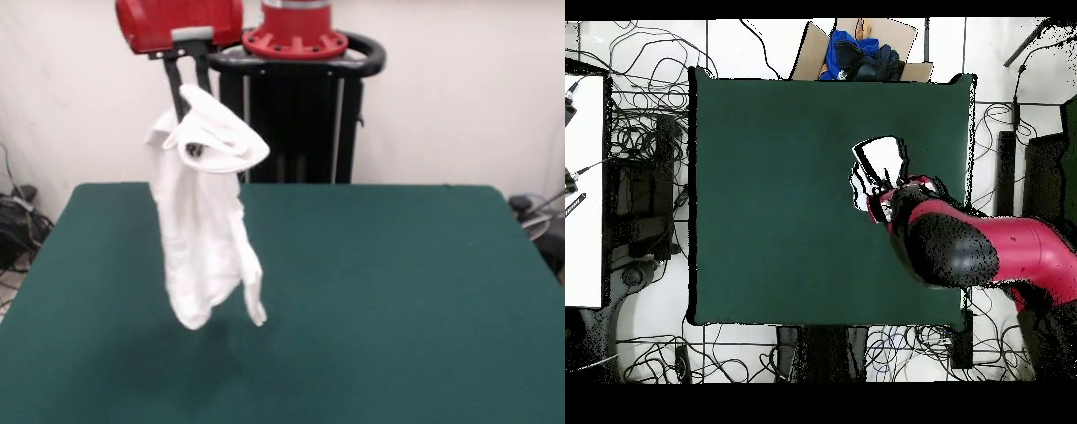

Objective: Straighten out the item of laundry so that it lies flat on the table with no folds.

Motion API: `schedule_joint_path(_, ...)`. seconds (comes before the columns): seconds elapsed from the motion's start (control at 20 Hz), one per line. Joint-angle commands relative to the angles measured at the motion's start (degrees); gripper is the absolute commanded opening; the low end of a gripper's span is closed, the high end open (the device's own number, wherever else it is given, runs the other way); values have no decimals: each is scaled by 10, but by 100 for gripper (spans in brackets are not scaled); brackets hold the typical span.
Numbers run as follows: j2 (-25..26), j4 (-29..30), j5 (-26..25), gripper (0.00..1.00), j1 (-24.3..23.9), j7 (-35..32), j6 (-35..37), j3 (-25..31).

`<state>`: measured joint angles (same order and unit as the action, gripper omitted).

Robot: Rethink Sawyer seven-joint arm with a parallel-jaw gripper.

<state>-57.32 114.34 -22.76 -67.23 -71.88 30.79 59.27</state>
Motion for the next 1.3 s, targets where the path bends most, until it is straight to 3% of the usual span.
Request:
schedule_joint_path(0.05, -10, 11, -45, 0, 62, -66, -56, -40)
schedule_joint_path(0.2, 1, 8, -78, 0, 95, -113, -138, -84)
schedule_joint_path(0.45, 18, -9, -84, 0, 129, -124, -221, -117)
schedule_joint_path(0.65, 13, -16, -64, 0, 143, -127, -286, -123)
schedule_joint_path(0.85, 20, -28, -48, 0, 182, -135, -363, -167)
schedule_joint_path(1.1, 72, -57, -23, 0, 253, -125, -476, -261)
schedule_joint_path(1.3, 115, -78, -4, 0, 285, -113, -536, -297)
